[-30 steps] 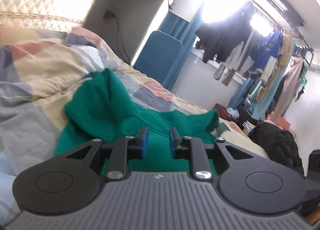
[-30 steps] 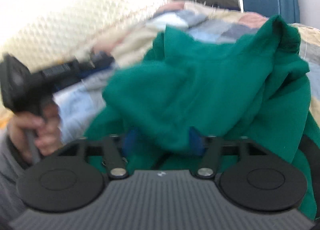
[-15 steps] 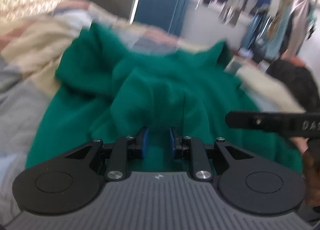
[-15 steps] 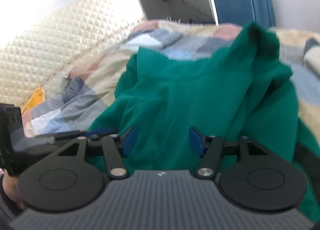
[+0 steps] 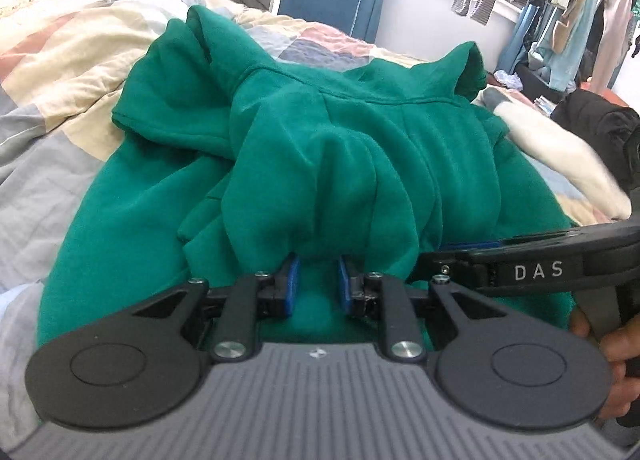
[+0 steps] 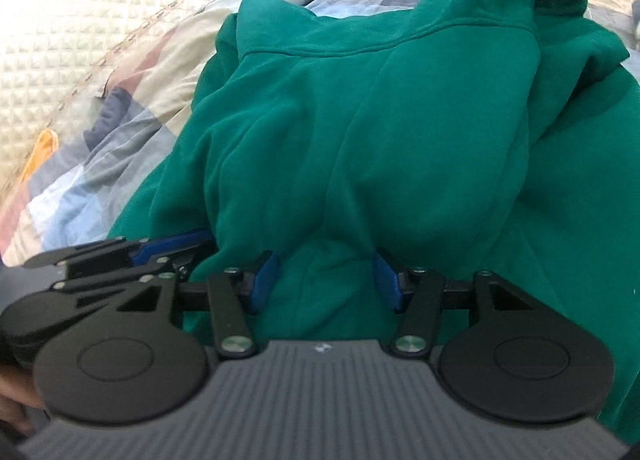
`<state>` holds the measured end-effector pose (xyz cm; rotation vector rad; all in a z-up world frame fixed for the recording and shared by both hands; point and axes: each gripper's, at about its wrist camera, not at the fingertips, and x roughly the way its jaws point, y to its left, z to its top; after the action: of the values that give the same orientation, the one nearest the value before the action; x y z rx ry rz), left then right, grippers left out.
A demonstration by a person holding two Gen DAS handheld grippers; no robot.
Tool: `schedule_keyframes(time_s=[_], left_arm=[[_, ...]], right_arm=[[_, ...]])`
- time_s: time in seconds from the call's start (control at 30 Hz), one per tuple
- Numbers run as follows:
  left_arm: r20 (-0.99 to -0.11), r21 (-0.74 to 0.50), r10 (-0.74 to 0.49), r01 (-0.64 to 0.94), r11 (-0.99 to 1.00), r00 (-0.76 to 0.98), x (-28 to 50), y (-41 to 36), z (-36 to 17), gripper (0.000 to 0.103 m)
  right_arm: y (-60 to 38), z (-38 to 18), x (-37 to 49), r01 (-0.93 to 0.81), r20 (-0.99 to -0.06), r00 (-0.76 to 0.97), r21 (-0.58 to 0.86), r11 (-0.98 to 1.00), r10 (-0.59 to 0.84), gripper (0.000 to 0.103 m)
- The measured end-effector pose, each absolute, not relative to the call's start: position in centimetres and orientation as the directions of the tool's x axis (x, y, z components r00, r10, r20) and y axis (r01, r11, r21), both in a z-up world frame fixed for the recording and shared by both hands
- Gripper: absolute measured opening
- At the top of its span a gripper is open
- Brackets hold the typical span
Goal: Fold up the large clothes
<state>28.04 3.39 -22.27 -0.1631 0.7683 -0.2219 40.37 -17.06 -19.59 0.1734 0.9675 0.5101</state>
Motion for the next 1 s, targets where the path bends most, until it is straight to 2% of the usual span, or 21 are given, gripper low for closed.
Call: schedule_keyframes(time_s=[0.03,0.13,0.2,0.27,0.37,0.47,0.57,0.63,0.67,0.77,0.87,1.0], left_arm=[[-0.666,-0.234,-0.263,0.139,0.962,0.698,27.9,3.4,-22.0,0.026],[-0.659,-0.255,-0.273,0.134,0.958,0.701,27.2,3.9,-21.1,0.04],[-0.66,-0.258,-0.261,0.114,0.96,0.705,26.6,4.5,-20.4,0.056],[-0.674,-0.261,-0.247,0.089,0.961,0.696,26.1,5.1,-19.8,0.061],[-0.679,-0.279,-0.23,0.044,0.959,0.697,25.0,6.6,-19.1,0.063],[-0.703,-0.243,-0.174,-0.004,0.97,0.69,23.9,8.0,-18.3,0.064],[-0.71,-0.269,-0.156,-0.06,0.961,0.686,23.1,10.3,-17.6,0.066],[-0.713,-0.294,-0.146,-0.104,0.95,0.686,22.9,12.2,-17.3,0.066],[-0.711,-0.315,-0.138,-0.137,0.939,0.69,22.9,13.3,-17.3,0.066],[-0.72,-0.371,-0.127,-0.224,0.901,0.682,23.0,16.2,-17.4,0.066],[-0.742,-0.364,-0.084,-0.294,0.884,0.666,23.0,17.8,-18.3,0.066],[-0.771,-0.448,-0.157,-0.35,0.823,0.617,23.5,19.2,-21.0,0.066]], right_arm=[[-17.2,-19.4,40.2,-0.332,-0.74,0.463,0.365,0.87,0.488,0.056],[-18.2,-18.5,39.5,-0.301,-0.732,0.472,0.39,0.87,0.492,0.057],[-19.5,-17.5,39.0,-0.278,-0.711,0.476,0.437,0.855,0.518,0.058],[-21.6,-16.4,38.1,-0.249,-0.665,0.488,0.514,0.821,0.565,0.063],[-24.2,-14.7,36.9,-0.196,-0.645,0.529,0.539,0.819,0.551,0.066],[-26.2,-13.5,35.9,-0.154,-0.665,0.568,0.492,0.857,0.484,0.066],[-29.2,-12.6,34.9,-0.047,-0.662,0.635,0.482,0.875,0.399,0.066],[-31.1,-12.9,34.8,0.065,-0.671,0.66,0.499,0.864,0.338,0.075],[-32.2,-13.3,34.7,0.132,-0.68,0.667,0.51,0.85,0.305,0.084],[-34.6,-14.5,34.9,0.291,-0.72,0.654,0.523,0.801,0.233,0.085],[-36.4,-16.1,34.9,0.405,-0.741,0.632,0.566,0.718,0.228,0.084],[-36.9,-17.7,35.8,0.461,-0.763,0.611,0.559,0.689,0.211,0.084]])
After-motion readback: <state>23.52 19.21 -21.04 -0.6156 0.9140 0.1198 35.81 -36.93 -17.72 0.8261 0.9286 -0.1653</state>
